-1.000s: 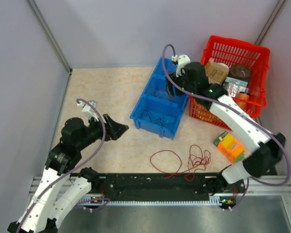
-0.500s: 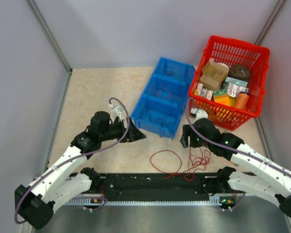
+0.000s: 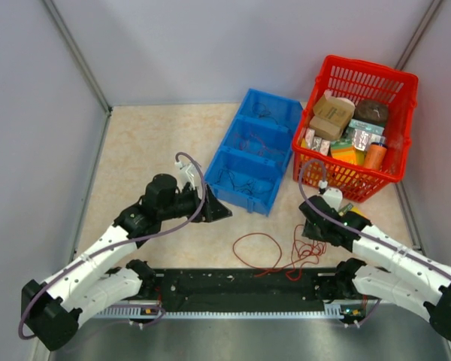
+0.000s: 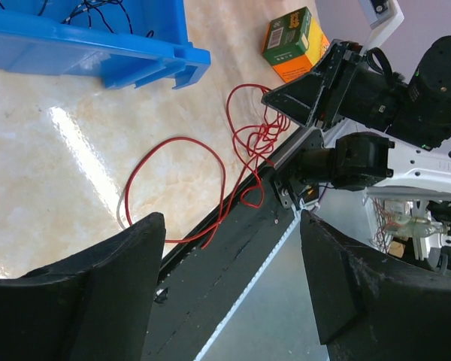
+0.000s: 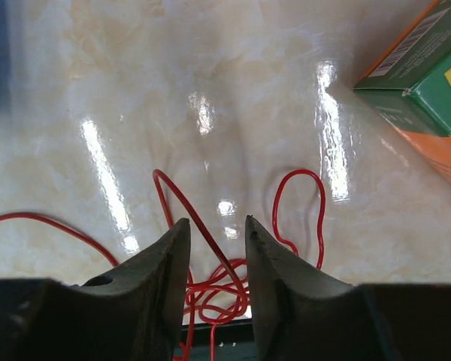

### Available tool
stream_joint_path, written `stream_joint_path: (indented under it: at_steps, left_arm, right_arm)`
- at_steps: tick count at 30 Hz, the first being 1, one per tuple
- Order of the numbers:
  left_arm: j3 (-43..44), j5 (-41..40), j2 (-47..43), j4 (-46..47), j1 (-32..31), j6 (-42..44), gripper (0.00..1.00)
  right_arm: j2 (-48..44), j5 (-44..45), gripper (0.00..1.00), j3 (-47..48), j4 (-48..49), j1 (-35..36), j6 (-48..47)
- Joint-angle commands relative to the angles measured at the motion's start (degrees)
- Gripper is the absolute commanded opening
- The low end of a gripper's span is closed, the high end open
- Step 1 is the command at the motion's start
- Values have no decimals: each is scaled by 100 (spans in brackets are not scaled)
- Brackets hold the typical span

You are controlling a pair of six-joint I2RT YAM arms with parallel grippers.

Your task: Untangle the cables

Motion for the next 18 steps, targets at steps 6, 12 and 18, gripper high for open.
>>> stream_joint_path:
  at_steps: [6,12,18]
  left_arm:
    - [315,-354,-469,-292,-16,215,76]
    - [544,-258,-662,-241,-16,321,77]
    - [536,549,-926,900,-16,-47,79]
  right_arm:
    - [438,-440,0,352,789,14,-403]
    - [219,-1528,0,1714,1509,673,-1467]
    - [218,-3769,0,2339,3003,709,-1565]
